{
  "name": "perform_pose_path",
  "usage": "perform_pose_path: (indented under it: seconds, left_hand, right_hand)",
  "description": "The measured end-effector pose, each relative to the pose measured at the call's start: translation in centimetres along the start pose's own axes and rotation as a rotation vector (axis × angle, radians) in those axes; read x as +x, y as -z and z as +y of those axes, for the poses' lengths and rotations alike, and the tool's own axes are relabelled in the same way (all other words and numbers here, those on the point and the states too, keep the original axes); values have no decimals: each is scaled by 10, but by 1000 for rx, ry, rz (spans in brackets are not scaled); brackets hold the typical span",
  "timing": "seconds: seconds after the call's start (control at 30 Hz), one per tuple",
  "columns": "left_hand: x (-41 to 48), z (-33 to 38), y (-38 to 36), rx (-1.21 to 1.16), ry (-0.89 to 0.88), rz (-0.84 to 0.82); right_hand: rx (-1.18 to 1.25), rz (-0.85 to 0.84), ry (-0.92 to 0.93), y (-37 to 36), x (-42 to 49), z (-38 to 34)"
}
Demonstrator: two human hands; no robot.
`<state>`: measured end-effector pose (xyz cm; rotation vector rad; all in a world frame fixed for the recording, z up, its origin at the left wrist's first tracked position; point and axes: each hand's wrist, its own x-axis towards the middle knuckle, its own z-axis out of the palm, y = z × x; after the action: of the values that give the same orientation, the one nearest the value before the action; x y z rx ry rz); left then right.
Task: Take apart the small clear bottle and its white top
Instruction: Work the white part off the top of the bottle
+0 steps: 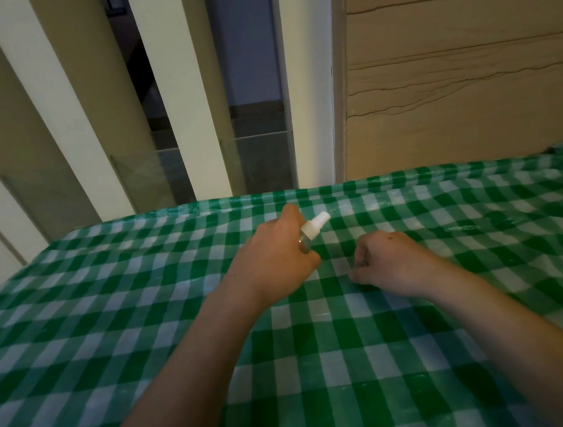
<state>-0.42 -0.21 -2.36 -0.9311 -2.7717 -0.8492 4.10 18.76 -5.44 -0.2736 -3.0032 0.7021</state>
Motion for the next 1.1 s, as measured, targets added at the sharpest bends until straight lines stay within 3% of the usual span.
perform_pose_path:
  seconds: [0.3, 0.47, 0.57, 0.7, 1.1]
  left_hand:
    - [2, -1, -4, 45, -8, 35]
    - [2, 6, -2, 12, -25, 130]
    - [0, 13, 0, -1, -80, 155]
    - [-4, 22, 0, -28, -185, 161]
    - [-7, 31, 1, 43, -267, 274]
  right_hand:
    - [10, -9, -2, 16, -6, -6]
    - [384, 163, 95, 35, -11, -19]
    - [579, 163, 112, 37, -16, -29]
    - [636, 95, 112, 33, -19, -35]
    - [856, 97, 114, 37, -21, -37]
